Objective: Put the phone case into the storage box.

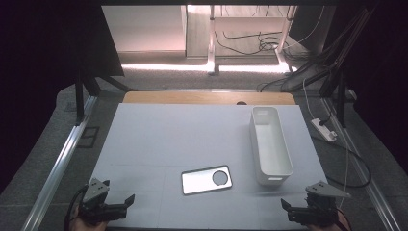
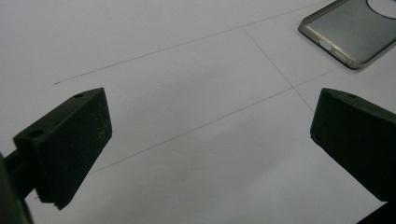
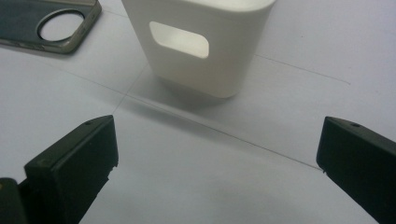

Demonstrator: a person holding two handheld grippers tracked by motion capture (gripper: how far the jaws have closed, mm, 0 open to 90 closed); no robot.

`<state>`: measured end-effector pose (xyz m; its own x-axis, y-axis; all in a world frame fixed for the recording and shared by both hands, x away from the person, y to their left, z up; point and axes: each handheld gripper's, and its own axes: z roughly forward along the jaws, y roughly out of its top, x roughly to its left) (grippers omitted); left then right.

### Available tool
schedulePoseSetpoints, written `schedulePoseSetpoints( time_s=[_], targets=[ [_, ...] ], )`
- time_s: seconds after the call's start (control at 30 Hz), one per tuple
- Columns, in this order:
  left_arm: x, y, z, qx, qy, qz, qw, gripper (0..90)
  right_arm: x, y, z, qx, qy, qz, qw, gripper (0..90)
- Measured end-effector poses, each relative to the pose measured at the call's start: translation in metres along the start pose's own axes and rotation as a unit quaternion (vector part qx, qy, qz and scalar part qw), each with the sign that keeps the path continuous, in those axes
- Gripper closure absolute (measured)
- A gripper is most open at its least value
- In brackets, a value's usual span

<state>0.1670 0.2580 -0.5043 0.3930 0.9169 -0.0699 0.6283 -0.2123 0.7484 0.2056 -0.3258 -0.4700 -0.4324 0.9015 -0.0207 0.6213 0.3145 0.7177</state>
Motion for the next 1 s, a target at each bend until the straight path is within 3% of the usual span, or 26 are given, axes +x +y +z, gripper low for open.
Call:
schedulePoseSetpoints(
  time_s=[0.13, 0.37, 0.53, 0.8, 1.0],
  targets=[
    [0.0000, 0.0000, 0.0000, 0.001, -0.002, 0.001, 1.0000, 0.0, -0.0023, -0.0003, -0.0003, -0.002, 0.009, 0.007, 0.9999, 0.0],
    [0.0018, -0.0001, 0.0001, 0.001, -0.008, -0.008, 0.9999, 0.4, -0.0001, 0.0002, 0.0008, 0.004, 0.011, -0.004, 0.9999, 0.0],
    [0.0009, 0.0001, -0.0001, 0.003, -0.005, -0.001, 1.0000, 0.8, -0.0004, 0.0002, 0.0007, 0.002, 0.010, -0.002, 0.9999, 0.0],
    [0.0031, 0.0007, 0.0007, 0.005, -0.008, -0.013, 0.9999, 2.2, 0.0000, 0.0001, 0.0005, 0.002, 0.012, -0.006, 0.9999, 0.0],
    [-0.0001, 0.0031, 0.0025, 0.010, -0.015, -0.003, 0.9998, 2.9, 0.0001, 0.0001, 0.0006, 0.003, 0.013, -0.008, 0.9999, 0.0]
  ],
)
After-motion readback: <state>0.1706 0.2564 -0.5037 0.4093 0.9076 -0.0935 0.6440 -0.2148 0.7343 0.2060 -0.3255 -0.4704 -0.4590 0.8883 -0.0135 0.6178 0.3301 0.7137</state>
